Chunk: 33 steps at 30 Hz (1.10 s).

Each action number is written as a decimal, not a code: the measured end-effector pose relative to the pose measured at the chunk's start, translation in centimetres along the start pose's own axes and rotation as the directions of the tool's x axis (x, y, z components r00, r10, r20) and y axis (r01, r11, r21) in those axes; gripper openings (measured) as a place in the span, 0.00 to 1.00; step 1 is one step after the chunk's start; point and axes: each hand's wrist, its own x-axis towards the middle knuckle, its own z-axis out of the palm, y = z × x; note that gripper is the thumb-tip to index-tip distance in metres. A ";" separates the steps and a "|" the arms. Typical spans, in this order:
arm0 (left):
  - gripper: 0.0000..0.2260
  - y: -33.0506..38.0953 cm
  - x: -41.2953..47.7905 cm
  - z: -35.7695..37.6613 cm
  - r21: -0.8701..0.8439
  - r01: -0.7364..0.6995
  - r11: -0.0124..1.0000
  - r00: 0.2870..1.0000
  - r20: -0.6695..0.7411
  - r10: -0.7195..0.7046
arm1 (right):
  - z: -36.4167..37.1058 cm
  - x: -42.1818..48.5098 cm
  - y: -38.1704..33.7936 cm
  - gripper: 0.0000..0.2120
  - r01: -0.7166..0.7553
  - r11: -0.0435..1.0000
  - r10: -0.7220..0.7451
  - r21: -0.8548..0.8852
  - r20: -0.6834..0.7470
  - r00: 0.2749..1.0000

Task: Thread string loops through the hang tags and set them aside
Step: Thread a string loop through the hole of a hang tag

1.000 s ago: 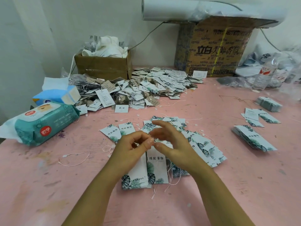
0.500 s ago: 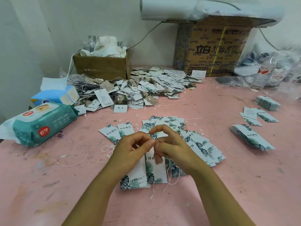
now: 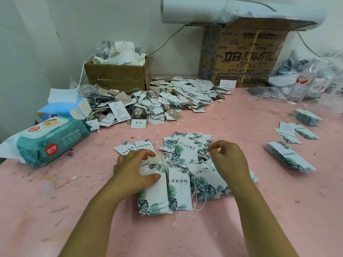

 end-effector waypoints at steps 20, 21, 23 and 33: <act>0.18 -0.6 0.3 -0.6 -0.332 0.003 0.943 0.993 -0.113 -0.043 | -0.2 0.1 1.2 0.15 -0.093 0.948 0.166 -0.303 0.223 0.961; 0.17 -0.4 0.2 -0.6 -0.411 0.008 0.912 0.992 -0.109 -0.058 | -0.3 0.2 1.2 0.15 -0.096 0.954 0.163 -0.284 0.224 0.961; 0.17 0.0 0.1 -0.6 -0.551 0.003 0.834 0.991 -0.110 -0.077 | -0.5 0.3 1.3 0.16 -0.100 0.975 0.149 -0.196 0.254 0.956; 0.10 0.4 0.2 -0.2 -0.715 -0.024 0.698 0.979 -0.158 -0.128 | -0.9 0.7 1.2 0.13 -0.222 0.963 0.168 0.153 0.303 0.938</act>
